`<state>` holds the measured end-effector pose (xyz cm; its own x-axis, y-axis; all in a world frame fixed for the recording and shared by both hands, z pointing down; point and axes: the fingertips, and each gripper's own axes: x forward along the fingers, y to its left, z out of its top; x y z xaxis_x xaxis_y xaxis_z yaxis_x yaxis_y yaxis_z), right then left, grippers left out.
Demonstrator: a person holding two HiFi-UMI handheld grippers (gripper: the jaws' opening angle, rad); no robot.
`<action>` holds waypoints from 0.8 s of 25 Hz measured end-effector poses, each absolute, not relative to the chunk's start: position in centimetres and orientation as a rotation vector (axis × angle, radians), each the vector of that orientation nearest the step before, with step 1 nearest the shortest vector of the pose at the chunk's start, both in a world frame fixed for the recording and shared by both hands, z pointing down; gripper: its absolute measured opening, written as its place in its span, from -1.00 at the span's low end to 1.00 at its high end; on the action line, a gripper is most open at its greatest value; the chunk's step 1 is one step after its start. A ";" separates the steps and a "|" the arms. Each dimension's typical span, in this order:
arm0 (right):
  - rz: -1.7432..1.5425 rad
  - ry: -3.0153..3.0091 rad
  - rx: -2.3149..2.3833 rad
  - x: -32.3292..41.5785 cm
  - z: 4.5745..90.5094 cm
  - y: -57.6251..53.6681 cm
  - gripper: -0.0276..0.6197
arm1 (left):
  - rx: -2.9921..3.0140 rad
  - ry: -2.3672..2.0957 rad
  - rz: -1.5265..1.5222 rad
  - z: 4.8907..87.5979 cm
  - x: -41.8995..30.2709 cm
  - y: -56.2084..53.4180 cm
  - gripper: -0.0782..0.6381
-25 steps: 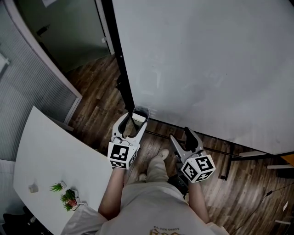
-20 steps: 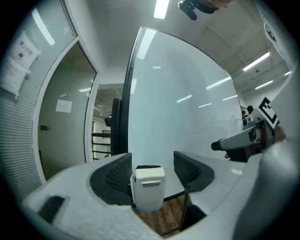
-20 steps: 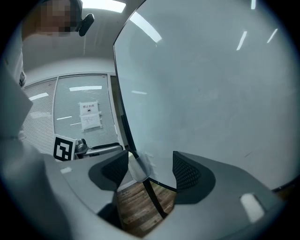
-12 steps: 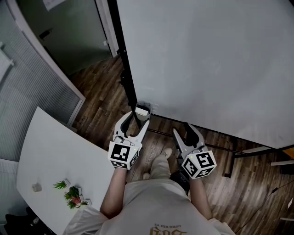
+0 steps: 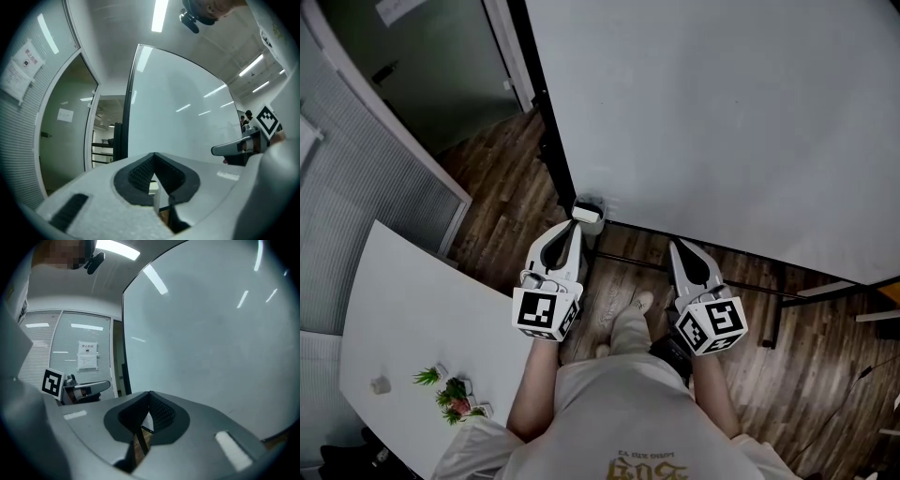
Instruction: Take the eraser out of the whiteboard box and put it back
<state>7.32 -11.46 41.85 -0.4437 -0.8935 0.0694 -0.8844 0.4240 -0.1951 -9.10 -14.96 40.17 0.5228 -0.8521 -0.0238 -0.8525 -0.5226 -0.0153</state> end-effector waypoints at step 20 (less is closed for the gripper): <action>-0.331 2.667 -1.623 7.2 42.3 -11.6 -0.88 | -2.811 1.530 -0.013 41.4 -9.2 -15.5 -0.79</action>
<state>7.16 -11.64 42.26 -0.4653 -0.8786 0.1071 -0.8782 0.4431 -0.1801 -9.23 -15.46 41.42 0.5431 -0.8389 0.0349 -0.8394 -0.5415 0.0476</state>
